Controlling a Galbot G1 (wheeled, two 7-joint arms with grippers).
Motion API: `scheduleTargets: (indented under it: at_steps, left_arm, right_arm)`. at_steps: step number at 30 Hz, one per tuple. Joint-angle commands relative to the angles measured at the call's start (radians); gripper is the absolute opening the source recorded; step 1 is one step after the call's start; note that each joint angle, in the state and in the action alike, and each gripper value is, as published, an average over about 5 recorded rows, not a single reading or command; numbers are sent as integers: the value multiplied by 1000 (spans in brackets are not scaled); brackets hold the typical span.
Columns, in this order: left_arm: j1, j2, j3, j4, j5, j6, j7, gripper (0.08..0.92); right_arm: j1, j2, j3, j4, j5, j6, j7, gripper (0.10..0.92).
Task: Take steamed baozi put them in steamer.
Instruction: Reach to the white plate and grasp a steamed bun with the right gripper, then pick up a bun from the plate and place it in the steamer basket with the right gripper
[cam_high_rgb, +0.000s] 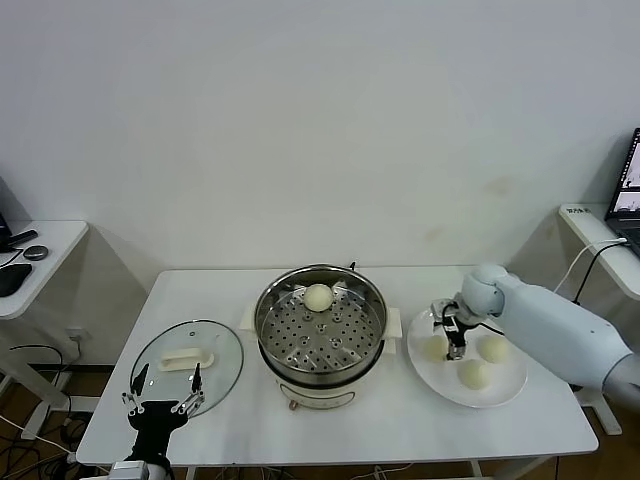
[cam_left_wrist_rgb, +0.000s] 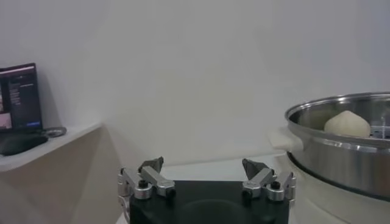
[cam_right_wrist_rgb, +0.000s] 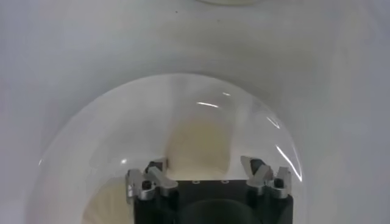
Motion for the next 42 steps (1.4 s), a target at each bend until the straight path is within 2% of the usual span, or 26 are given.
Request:
scheduleTargets:
  at_steps: [1,5,10,16,20,26,31,35,42]
  left_arm:
    - [1,0,0,-3,1,0,0,823]
    - [2,0,1,-6,1,0,0,823]
    - [2,3,4,-11,0,1,1,823]
    - [-7,14,10,-16,-6,3,2,823]
    - [-22,22,14,-11,-14,4,3,823]
    - [-38,36,22,2,-21,4,4,823]
    - [-43,39,16,10,-36,2,4,823]
    - [-55,28,14,24,-35,3,2,823]
    - [-59,17,8,28,-32,2,1,823]
  right_arm:
    - [-20,28,17,-31,-13,6,-10,659]
    - [5,20,12,-18,0,6,-19,592]
    - [108,-26,-31,53,66,-7,-48,559]
    - [370,-126,-184,204,252,-66,-65,552]
    - [640,-140,-359,305,419,-126,-58,552]
    - [949,-38,-540,409,640,-222,-26,558]
    - [964,87,-569,464,784,-333,57,561]
    - [868,213,-559,454,821,-422,119,567]
    - [704,390,-543,333,815,-496,173,568]
